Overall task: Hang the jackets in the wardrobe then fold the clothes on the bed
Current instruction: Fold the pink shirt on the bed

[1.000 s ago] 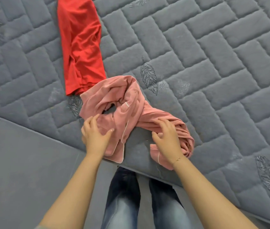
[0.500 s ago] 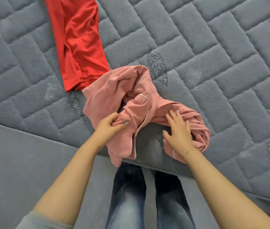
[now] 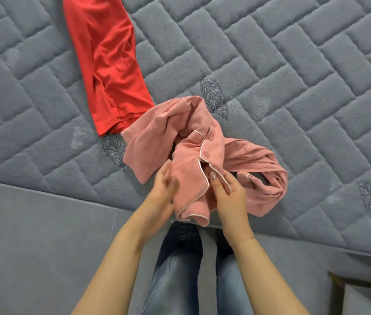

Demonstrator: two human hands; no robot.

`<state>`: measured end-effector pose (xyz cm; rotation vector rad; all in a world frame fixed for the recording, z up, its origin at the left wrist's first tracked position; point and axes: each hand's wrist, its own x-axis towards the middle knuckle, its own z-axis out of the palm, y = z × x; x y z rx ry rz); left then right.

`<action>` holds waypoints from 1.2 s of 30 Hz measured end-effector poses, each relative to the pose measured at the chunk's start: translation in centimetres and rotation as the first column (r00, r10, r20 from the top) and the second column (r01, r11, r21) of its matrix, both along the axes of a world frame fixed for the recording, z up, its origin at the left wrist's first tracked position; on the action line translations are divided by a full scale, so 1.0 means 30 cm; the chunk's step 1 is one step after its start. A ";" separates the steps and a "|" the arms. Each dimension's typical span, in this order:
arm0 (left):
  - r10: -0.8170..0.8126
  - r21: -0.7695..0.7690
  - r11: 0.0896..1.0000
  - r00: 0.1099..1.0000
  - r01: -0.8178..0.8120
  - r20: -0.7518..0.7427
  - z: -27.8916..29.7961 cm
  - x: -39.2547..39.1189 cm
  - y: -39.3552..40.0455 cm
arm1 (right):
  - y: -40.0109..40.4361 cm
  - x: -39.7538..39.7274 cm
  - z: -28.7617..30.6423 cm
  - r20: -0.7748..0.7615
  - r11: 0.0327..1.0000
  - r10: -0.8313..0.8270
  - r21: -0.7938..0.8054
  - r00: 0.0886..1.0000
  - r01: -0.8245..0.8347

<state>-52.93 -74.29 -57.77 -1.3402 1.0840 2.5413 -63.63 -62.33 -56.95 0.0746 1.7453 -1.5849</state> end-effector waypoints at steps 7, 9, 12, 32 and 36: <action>-0.293 -0.520 0.791 0.946 0.323 0.141 0.062 0.012 0.107 | 0.055 -0.040 0.083 0.095 0.976 0.099 -0.202 0.991 -0.078; -0.270 -0.506 0.810 0.955 0.296 0.126 0.074 0.008 0.099 | 0.068 -0.050 0.094 0.140 0.979 0.067 -0.199 0.988 -0.039; -0.189 -0.360 0.911 0.980 0.201 0.070 0.084 0.027 0.075 | 0.082 -0.082 0.112 0.178 0.976 0.147 -0.186 0.973 -0.113; 0.521 0.306 0.789 0.844 -0.533 0.127 0.085 0.009 0.007 | 0.126 -0.019 0.032 0.641 0.958 -0.152 -0.091 0.753 0.271; 0.485 0.238 0.836 0.869 -0.494 0.100 0.096 -0.009 0.025 | 0.094 0.009 0.018 0.764 0.894 -0.319 0.046 0.560 0.446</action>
